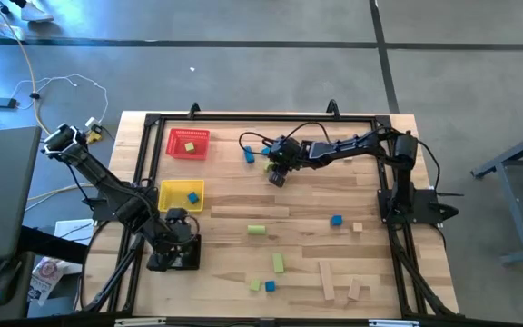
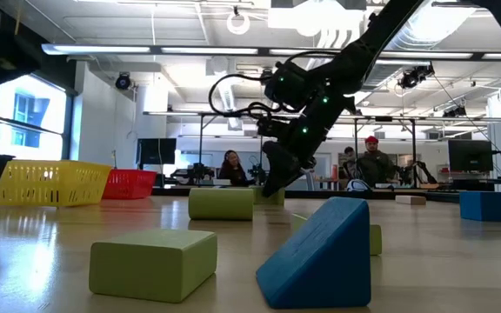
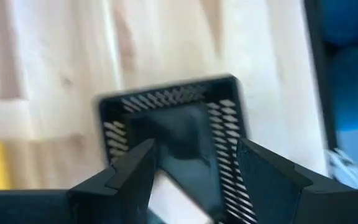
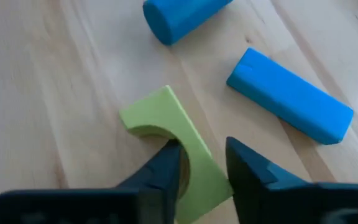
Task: Sort & place blocks by color
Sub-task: Put the green block into the red basket
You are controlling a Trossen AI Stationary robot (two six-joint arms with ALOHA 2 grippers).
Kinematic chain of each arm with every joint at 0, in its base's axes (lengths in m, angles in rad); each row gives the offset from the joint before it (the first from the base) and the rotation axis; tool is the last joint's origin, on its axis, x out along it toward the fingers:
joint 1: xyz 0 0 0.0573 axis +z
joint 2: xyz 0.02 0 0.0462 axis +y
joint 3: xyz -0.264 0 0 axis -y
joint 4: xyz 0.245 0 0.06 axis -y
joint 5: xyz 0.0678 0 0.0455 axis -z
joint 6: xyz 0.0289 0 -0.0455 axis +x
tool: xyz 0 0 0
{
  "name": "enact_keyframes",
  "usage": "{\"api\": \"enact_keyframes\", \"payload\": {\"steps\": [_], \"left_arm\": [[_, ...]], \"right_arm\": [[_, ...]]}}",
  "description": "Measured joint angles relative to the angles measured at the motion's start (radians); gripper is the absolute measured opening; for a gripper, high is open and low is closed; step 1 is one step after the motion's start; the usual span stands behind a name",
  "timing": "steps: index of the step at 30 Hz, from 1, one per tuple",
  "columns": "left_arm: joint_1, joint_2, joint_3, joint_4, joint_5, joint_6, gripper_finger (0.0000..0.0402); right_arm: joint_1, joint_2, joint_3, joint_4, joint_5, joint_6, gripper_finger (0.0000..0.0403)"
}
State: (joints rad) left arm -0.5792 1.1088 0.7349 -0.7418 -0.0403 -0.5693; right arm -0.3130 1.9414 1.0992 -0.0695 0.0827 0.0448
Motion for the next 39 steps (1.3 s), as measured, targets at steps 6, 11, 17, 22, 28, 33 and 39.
{"api": "enact_keyframes", "payload": {"steps": [6,11,17,22,28,33,39], "left_arm": [[0.078,0.0,0.0,0.0,-0.165,0.136,0.0209],[0.152,0.0,0.0,0.0,-0.325,0.224,0.0209],[0.225,0.0,0.0,0.006,-0.4,0.356,0.0209],[0.262,0.0,0.0,0.008,-0.438,0.486,0.0209],[0.291,0.0,0.0,0.07,-0.49,0.644,0.0209],[0.305,0.0,0.0,0.204,-0.496,0.784,0.0209],[0.312,0.0,0.0,0.311,-0.496,0.931,0.0209]], "right_arm": [[0.0,-0.002,0.002,0.016,-0.031,0.001,0.0019],[0.012,-0.009,0.002,0.014,-0.047,0.036,0.0021],[0.041,-0.017,-0.001,0.039,-0.151,0.072,0.0021],[0.07,-0.019,0.045,0.047,-0.282,0.097,0.0021],[0.116,-0.019,0.135,0.051,-0.397,0.087,0.0021],[0.144,-0.02,0.203,0.042,-0.469,0.055,0.0021],[0.161,-0.02,0.256,-0.002,-0.568,0.042,0.0021]]}}
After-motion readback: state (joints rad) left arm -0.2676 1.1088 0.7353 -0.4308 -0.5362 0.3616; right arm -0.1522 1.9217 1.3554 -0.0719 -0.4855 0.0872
